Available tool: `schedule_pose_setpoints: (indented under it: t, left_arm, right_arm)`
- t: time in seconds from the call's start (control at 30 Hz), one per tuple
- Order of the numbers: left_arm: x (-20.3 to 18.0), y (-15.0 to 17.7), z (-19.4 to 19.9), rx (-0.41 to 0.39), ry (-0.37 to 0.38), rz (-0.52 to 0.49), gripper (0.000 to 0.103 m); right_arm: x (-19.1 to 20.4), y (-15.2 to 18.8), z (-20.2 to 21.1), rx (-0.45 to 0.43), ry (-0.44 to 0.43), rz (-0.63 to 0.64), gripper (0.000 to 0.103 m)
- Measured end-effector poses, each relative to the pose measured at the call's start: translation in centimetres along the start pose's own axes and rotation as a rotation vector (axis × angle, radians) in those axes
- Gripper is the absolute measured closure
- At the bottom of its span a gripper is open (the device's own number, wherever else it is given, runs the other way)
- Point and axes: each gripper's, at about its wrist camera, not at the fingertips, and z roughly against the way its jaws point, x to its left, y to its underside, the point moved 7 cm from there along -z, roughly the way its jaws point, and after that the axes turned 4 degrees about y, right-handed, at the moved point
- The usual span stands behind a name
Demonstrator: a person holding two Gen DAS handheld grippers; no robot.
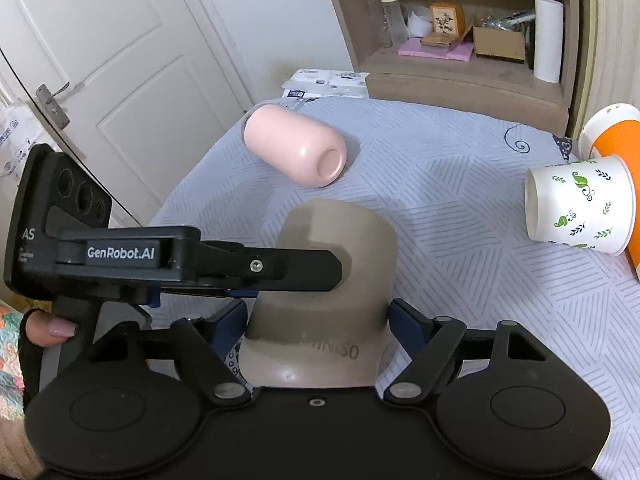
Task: Flip cup upright
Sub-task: 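Rotate the held tumbler upright with the right gripper, left tool steadying it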
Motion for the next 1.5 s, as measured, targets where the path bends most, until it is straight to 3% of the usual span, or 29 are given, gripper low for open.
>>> schedule_pose_setpoints:
  t: [0.07,0.4,0.8,1.33,1.5]
  left_arm:
    - [-0.3,0.2,-0.1,-0.004,-0.008,-0.047,0.022]
    - [-3.1,2.0,0.0,-0.032,-0.062,-0.237,0.021]
    - [-7.5,5.9,1.6,-0.028,-0.118,-0.551,0.022]
    - [-8.9,7.6,2.3,-0.034,-0.086,-0.608,0.026]
    - [-8.8,8.3,2.5,-0.072,-0.062,-0.633,0.026]
  right_arm:
    - [-0.1,0.3,0.2,-0.016,-0.013,-0.011,0.021]
    - [-0.1,2.3,1.7,-0.135,-0.024,0.031,0.021]
    - [2.0,5.8,4.7,-0.243,0.078,0.202,0.021]
    - [1.9,7.6,6.2,-0.297,0.075,0.179,0.022]
    - [2.3,8.5,6.4,-0.326,0.090,0.180,0.022]
